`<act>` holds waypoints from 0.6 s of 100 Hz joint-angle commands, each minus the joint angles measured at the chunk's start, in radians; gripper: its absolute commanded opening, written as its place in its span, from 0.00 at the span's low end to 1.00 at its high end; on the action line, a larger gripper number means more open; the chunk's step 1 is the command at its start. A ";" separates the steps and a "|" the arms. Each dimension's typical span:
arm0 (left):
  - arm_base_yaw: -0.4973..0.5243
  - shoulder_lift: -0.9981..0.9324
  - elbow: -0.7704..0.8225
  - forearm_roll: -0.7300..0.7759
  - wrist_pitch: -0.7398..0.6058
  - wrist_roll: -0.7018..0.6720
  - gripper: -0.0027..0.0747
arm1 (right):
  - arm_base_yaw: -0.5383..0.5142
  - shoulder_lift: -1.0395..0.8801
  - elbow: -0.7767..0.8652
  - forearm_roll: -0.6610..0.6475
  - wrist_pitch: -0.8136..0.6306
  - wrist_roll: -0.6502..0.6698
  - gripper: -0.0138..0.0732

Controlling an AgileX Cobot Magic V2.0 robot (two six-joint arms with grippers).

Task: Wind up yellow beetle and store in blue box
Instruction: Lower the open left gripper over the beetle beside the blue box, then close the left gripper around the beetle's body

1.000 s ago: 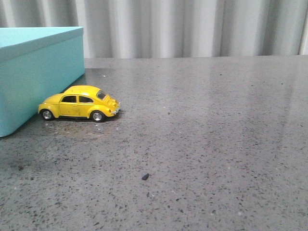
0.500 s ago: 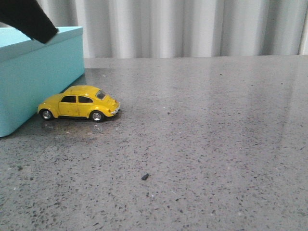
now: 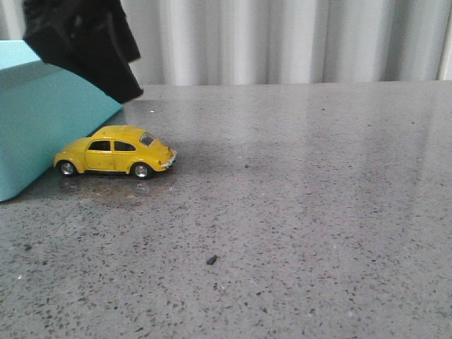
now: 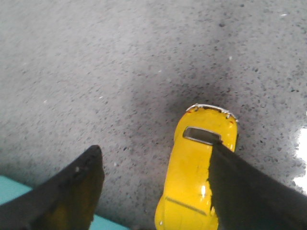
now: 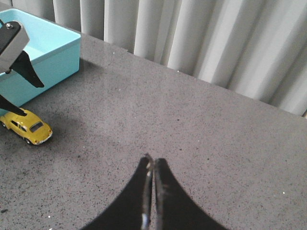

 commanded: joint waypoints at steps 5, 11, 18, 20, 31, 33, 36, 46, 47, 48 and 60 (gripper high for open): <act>-0.010 0.000 -0.047 0.000 0.007 0.020 0.48 | 0.002 0.005 -0.016 0.007 -0.084 -0.012 0.11; -0.010 0.007 -0.047 0.000 0.024 0.020 0.49 | 0.002 0.005 -0.016 0.007 -0.084 -0.012 0.11; -0.010 0.008 -0.047 0.000 0.035 0.020 0.52 | 0.002 0.005 -0.016 0.007 -0.084 -0.012 0.11; -0.010 0.009 -0.047 0.000 0.038 0.020 0.53 | 0.002 0.005 -0.016 0.007 -0.084 -0.012 0.11; -0.010 0.012 -0.047 0.000 0.045 0.020 0.59 | 0.002 0.005 -0.016 0.007 -0.084 -0.012 0.11; -0.010 0.012 -0.047 -0.003 0.045 0.020 0.60 | 0.002 0.005 -0.016 0.007 -0.084 -0.012 0.11; -0.010 0.014 -0.047 -0.004 0.045 0.020 0.60 | 0.002 0.005 -0.016 0.007 -0.087 -0.012 0.11; -0.010 0.015 -0.047 -0.005 0.045 0.020 0.60 | 0.002 0.005 -0.016 0.007 -0.089 -0.012 0.11; -0.010 0.015 -0.047 -0.005 0.045 0.020 0.60 | 0.002 0.005 -0.016 0.007 -0.089 -0.012 0.11; -0.010 0.015 -0.047 -0.005 0.045 0.020 0.60 | 0.002 0.005 -0.016 0.007 -0.091 -0.012 0.11; -0.010 0.017 -0.047 -0.022 0.047 0.020 0.60 | 0.002 0.005 -0.016 0.007 -0.094 -0.012 0.11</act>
